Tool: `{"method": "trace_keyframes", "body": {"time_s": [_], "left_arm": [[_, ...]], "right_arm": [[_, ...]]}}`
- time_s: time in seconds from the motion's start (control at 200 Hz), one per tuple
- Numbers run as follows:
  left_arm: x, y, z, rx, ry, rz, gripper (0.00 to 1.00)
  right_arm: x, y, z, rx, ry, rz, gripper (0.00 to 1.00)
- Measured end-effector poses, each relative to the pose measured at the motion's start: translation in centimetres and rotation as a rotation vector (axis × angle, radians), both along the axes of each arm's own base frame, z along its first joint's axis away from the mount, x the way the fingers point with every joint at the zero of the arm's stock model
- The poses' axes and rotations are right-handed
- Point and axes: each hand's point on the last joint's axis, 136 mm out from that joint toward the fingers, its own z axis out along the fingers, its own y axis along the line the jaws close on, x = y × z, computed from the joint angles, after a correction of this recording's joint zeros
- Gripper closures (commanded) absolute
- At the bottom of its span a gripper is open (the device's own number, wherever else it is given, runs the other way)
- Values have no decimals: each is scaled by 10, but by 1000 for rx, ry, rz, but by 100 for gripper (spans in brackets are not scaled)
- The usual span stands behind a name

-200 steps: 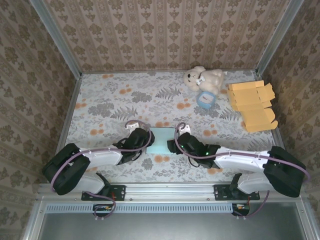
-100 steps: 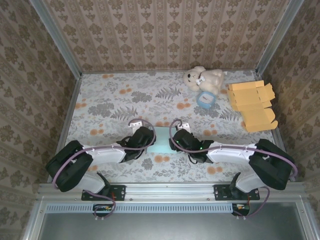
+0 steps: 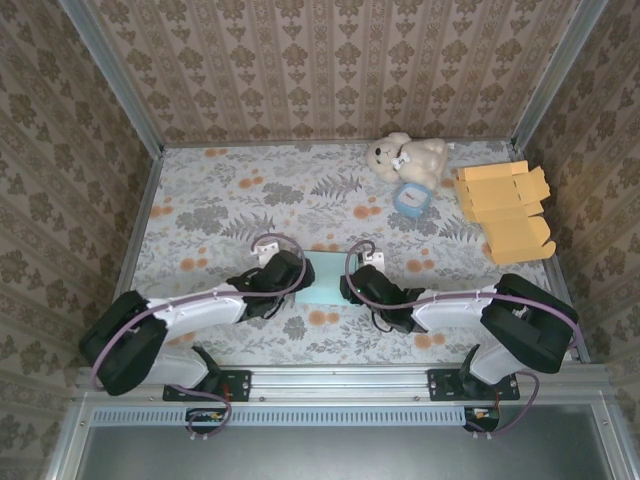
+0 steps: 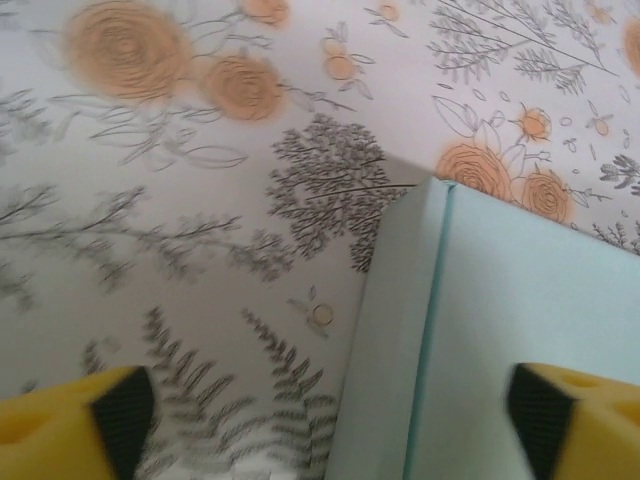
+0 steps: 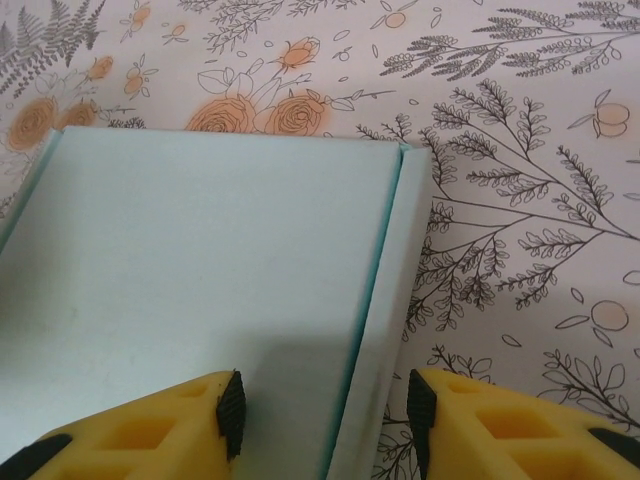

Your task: Fold the paper box

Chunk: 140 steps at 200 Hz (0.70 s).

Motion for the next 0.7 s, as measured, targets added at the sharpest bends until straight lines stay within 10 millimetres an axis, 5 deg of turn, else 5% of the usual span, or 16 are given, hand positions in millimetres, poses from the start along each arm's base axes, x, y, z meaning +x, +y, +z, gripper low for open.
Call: {"method": "trace_keyframes", "body": {"time_s": [0.19,0.485,0.7], "left_arm": [[-10,0,30,-135,83,140,0],[-31,-14,-1,-221,297,230,0],[-30,-25,-1,-231,314,232,0]], "right_arm": [[0,-1,0,19,-6,-21,51],[1,-1,-1,20,-10,-25,50],[1,-1,-1,20,-11,-25,50]]}}
